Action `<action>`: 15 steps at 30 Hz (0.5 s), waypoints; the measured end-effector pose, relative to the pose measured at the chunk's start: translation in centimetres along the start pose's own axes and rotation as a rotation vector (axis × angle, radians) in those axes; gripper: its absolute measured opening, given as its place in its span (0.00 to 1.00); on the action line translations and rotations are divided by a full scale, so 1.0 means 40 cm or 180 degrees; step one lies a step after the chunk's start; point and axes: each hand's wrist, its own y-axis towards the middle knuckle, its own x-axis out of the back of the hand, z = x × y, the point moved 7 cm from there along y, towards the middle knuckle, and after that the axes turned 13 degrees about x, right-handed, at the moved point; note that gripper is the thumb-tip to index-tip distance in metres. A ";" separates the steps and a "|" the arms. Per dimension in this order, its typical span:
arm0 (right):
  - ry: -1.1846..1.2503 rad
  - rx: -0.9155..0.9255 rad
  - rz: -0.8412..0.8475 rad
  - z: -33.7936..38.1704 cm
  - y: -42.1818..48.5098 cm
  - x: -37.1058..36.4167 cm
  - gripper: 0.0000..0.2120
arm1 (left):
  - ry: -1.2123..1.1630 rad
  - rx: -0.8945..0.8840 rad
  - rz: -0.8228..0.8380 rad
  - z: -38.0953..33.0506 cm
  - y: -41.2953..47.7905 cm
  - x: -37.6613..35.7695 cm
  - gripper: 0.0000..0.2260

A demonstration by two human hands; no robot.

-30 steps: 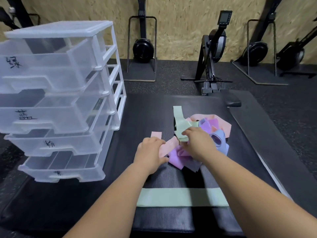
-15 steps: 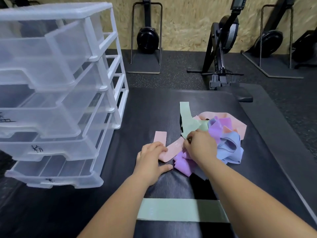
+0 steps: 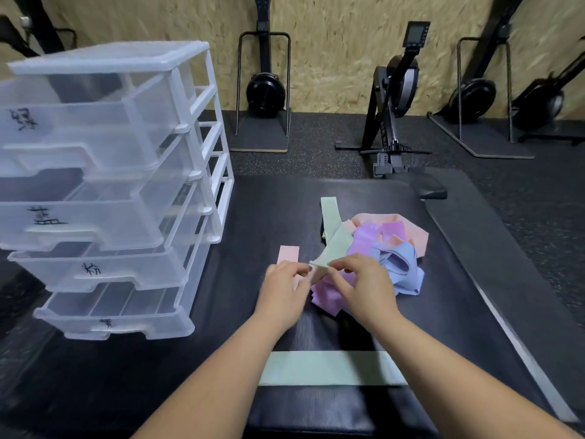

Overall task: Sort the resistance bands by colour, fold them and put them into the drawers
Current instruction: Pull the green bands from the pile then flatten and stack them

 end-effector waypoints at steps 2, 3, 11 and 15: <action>0.0136 0.0039 0.0053 0.018 -0.031 -0.006 0.04 | -0.0865 0.0486 0.0345 0.000 -0.028 -0.012 0.11; 0.0179 0.0083 0.0063 0.032 -0.046 -0.007 0.04 | -0.1089 0.0617 0.0392 0.002 -0.045 -0.012 0.12; 0.0421 0.0028 0.0586 0.073 -0.103 -0.003 0.06 | -0.0951 0.0648 0.0191 0.027 -0.109 0.066 0.04; 0.0243 -0.0090 0.0566 0.064 -0.073 0.061 0.13 | -0.0618 0.0352 0.0193 -0.007 -0.123 0.146 0.03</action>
